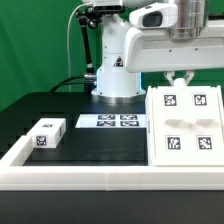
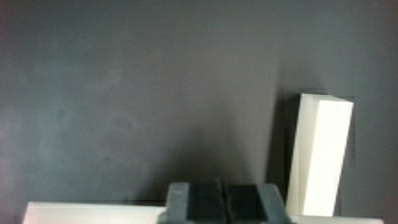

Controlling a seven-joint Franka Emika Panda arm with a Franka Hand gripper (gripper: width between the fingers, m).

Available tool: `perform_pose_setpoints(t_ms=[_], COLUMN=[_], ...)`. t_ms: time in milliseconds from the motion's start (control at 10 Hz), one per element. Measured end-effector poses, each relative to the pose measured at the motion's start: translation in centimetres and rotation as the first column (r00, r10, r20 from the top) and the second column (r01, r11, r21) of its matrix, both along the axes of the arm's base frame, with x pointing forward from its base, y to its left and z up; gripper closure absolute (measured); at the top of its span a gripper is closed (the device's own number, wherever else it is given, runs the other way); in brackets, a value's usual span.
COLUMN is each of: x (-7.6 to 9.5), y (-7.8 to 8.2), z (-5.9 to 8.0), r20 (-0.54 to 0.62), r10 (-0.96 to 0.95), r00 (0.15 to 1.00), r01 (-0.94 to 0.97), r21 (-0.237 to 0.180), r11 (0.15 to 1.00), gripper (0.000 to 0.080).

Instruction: Assemble cabinet

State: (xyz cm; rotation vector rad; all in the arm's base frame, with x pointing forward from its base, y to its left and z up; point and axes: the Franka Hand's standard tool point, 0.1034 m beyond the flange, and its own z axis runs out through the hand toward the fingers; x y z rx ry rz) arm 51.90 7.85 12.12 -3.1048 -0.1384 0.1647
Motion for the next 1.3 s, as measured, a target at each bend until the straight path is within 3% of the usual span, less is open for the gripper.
perform_pose_setpoints(t_ms=[200, 600, 900, 1300], x=[0.6, 0.7, 2.4, 2.2], y=[-0.1, -0.2, -0.8, -0.7], z=[0.6, 0.5, 2.5, 2.2], r20=[-0.002, -0.016, -0.037, -0.037], r10=[-0.001, 0.003, 0.002, 0.004], r00=[1.0, 1.0, 0.999, 0.999], r01=[0.001, -0.003, -0.002, -0.005], r21=[0.001, 0.0, -0.001, -0.001], r11=[1.0, 1.0, 1.0, 1.0], gripper=[0.0797, 0.0797, 0.0797, 0.0797])
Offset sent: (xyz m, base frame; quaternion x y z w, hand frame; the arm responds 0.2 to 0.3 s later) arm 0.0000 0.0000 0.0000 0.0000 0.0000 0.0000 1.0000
